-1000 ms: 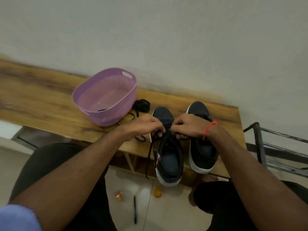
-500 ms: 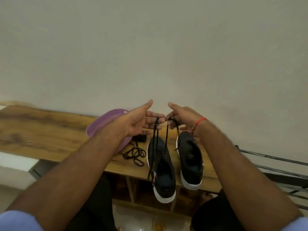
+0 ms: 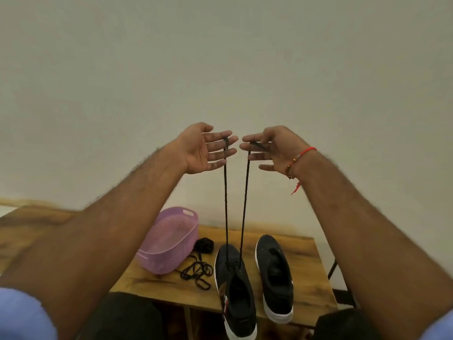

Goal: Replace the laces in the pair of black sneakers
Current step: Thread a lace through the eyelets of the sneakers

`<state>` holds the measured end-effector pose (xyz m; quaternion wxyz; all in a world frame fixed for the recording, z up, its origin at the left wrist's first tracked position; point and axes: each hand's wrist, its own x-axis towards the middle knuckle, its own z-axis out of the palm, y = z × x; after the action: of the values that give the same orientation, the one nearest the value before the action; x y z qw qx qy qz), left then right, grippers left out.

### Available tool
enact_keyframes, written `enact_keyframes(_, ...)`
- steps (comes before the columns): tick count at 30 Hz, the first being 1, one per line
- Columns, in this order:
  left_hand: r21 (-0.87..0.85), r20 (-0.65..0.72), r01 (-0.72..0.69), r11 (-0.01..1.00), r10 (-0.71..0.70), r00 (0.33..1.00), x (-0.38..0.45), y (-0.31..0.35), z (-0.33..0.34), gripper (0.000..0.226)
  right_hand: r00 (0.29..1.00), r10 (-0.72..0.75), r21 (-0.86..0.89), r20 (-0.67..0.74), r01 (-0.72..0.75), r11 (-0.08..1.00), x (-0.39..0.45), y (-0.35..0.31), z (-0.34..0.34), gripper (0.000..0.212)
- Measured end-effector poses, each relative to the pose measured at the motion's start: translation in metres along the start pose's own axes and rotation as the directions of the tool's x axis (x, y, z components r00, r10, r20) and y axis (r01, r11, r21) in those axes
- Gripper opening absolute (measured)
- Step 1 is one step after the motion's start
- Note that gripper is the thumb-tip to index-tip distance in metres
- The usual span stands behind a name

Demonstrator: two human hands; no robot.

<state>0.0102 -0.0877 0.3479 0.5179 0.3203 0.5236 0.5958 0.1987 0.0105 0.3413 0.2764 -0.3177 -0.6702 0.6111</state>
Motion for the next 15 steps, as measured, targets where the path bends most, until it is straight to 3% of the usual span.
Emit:
enact_keyframes(3, -0.038, 0.000, -0.042, 0.998, 0.042, 0.999, -0.008, 0.012, 0.006, 0.043, 0.996, -0.085, 0.003, 0.041, 0.085, 0.996, -0.003, -0.011, -0.001, 0.053)
enact_keyframes(7, 0.009, -0.014, -0.130, 0.991, 0.130, 0.991, -0.013, 0.020, 0.013, 0.037, 0.985, -0.169, -0.046, 0.041, 0.170, 0.984, -0.005, -0.017, -0.002, 0.029)
enact_keyframes(10, 0.062, -0.044, -0.202, 0.977, 0.205, 0.978, -0.013, 0.023, 0.019, 0.024, 0.958, -0.270, -0.148, -0.096, 0.254, 0.956, -0.003, -0.020, -0.001, 0.029)
enact_keyframes(15, 0.327, -0.169, -0.298, 0.897, 0.366, 0.915, -0.012, 0.024, 0.026, 0.027, 0.884, -0.399, -0.230, -0.243, 0.347, 0.909, 0.004, -0.024, 0.006, 0.026)
